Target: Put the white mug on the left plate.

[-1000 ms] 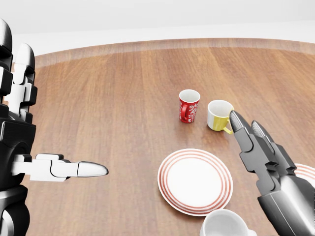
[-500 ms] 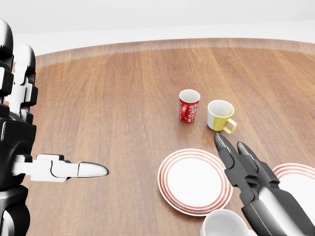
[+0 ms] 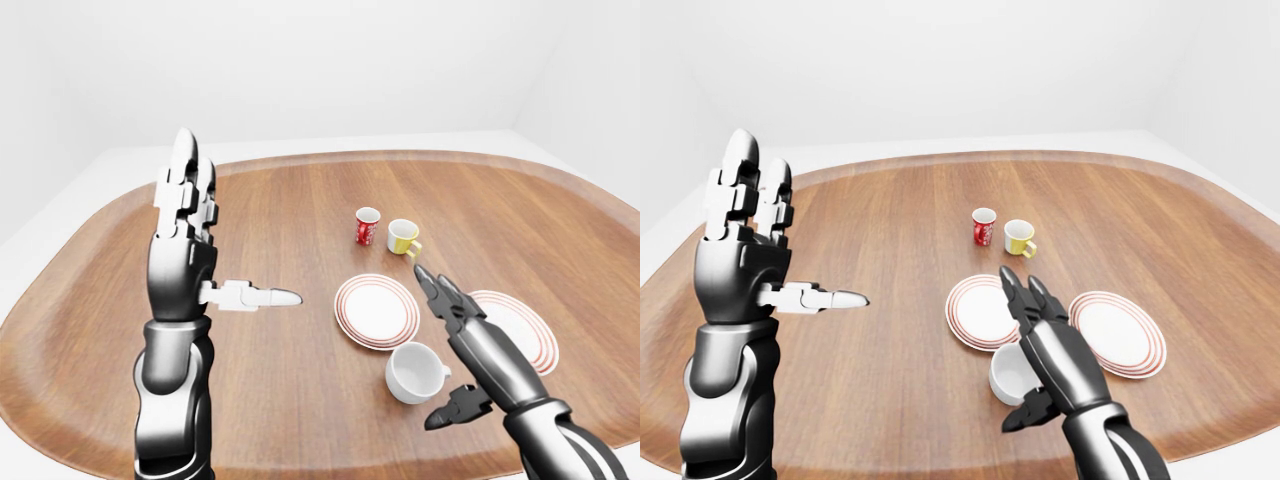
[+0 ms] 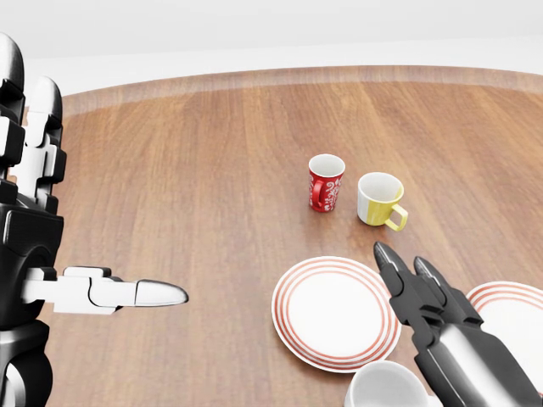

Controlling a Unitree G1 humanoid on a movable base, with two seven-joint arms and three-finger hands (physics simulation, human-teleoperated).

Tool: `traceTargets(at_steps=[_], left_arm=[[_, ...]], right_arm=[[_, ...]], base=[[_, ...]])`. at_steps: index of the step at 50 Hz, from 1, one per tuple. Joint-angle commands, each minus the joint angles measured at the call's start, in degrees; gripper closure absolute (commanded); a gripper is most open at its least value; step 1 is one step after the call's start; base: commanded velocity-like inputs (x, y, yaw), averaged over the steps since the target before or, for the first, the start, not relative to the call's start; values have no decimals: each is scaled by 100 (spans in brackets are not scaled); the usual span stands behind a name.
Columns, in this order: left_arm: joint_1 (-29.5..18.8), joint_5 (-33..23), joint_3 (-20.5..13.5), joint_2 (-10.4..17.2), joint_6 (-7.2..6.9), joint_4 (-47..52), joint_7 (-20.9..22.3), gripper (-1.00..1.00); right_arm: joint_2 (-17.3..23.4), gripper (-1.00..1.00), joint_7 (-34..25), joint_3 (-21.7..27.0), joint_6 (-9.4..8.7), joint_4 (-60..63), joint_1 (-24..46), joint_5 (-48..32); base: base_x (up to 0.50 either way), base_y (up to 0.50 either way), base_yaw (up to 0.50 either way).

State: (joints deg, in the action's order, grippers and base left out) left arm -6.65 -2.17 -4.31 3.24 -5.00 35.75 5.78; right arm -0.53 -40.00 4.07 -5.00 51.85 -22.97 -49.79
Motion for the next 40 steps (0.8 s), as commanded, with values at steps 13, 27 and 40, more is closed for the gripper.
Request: traceTargets(at_steps=[13, 27, 40], left_arm=[[11, -11, 9, -1, 0, 7, 13, -100], [15, -17, 1, -3, 0, -25, 6, -100], [45, -34, 26, -13, 0, -22, 12, -100]], right_arm=[[82, -100, 0, 42, 0, -537, 373, -300], [198, -100, 0, 86, 0, -942, 590, -663], [249, -100, 0, 79, 0, -1218, 638, -725]], base=[[0, 0, 0], [0, 0, 0], [0, 0, 0]])
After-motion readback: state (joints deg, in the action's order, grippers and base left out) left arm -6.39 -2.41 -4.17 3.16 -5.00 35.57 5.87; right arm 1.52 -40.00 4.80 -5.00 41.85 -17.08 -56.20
